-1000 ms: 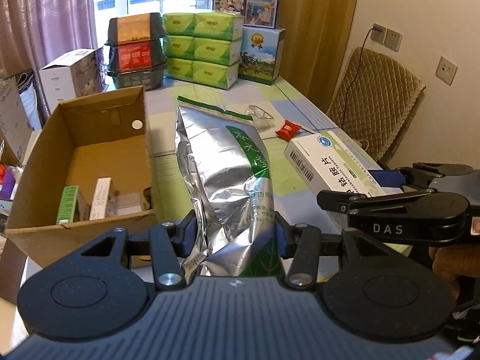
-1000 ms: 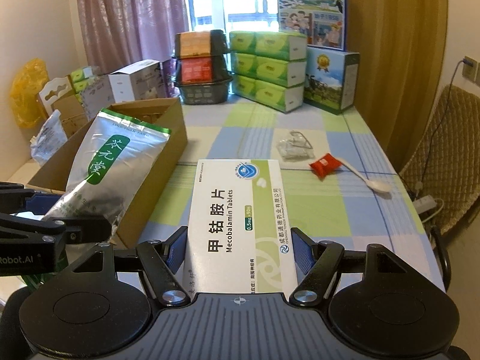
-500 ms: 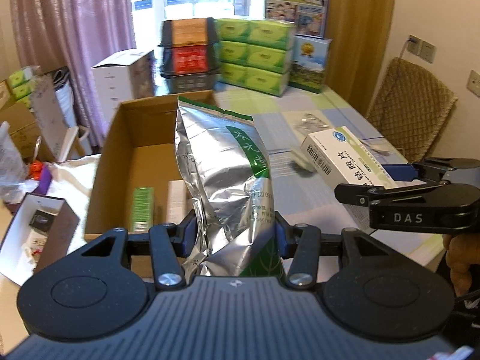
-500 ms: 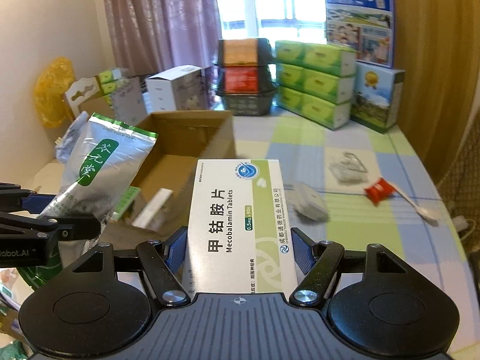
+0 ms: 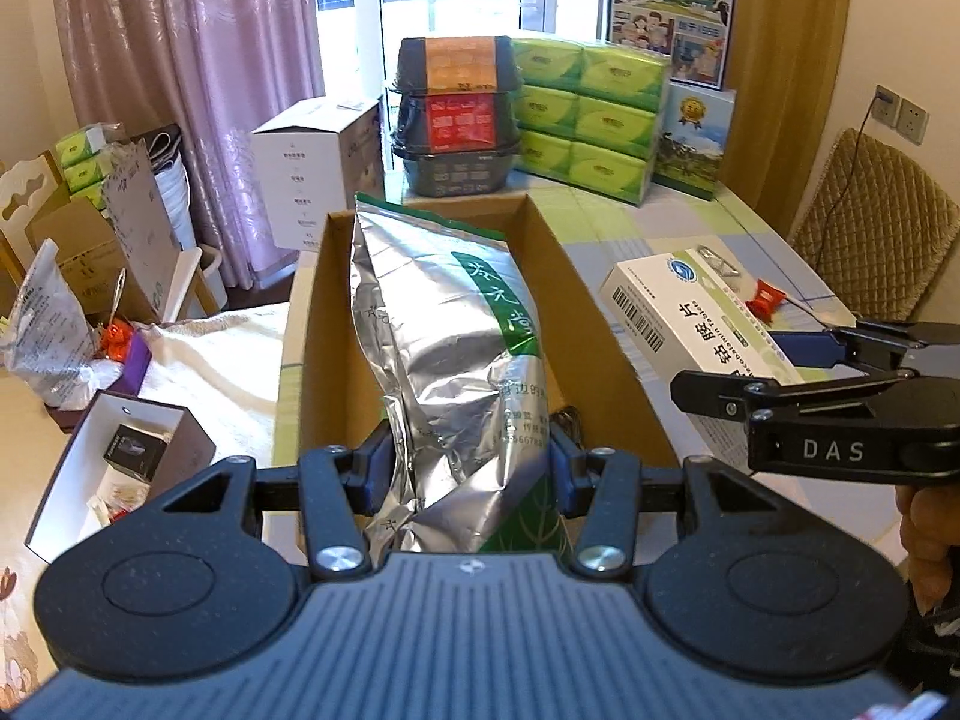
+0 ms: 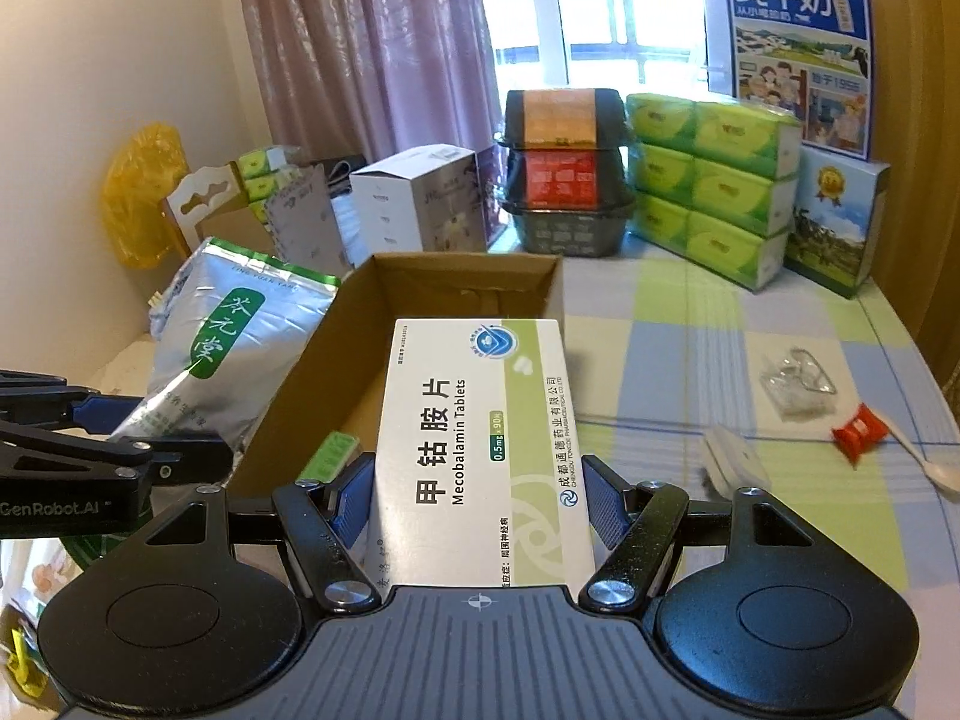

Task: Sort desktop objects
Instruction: 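Carry the foil bag with the left tool while the right tool carries the Mecobalamin box, then open the left tool over the cardboard box while the right tool releases the Mecobalamin box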

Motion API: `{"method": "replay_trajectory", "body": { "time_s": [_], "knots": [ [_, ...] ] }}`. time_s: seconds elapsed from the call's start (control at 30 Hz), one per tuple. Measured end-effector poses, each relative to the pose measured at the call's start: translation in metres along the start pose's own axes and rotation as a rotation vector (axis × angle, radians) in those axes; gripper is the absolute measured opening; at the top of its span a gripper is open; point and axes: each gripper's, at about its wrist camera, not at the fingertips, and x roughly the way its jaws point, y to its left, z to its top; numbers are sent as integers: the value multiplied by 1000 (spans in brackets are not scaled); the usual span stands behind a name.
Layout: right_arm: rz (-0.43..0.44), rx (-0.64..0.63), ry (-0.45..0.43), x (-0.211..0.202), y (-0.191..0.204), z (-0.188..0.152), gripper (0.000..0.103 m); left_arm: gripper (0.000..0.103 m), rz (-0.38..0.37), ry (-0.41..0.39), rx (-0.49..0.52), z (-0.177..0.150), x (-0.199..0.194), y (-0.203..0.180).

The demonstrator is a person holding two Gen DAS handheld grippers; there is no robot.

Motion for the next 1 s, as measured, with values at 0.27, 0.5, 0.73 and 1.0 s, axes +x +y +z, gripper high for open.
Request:
{"method": "replay_trajectory", "body": {
  "time_s": [0.27,0.5,0.73,1.0],
  "knots": [
    [10,25,8,24,8,13,68,44,3,8,0,17,18,16],
    [15,42,22,42,7,17,68,44,5,19,2,24,35,26],
    [17,58,30,58,6,22,68,45,1,23,-2,30,50,32],
    [20,67,46,71,8,21,68,52,16,-7,-51,28,56,40]
  ]
}}
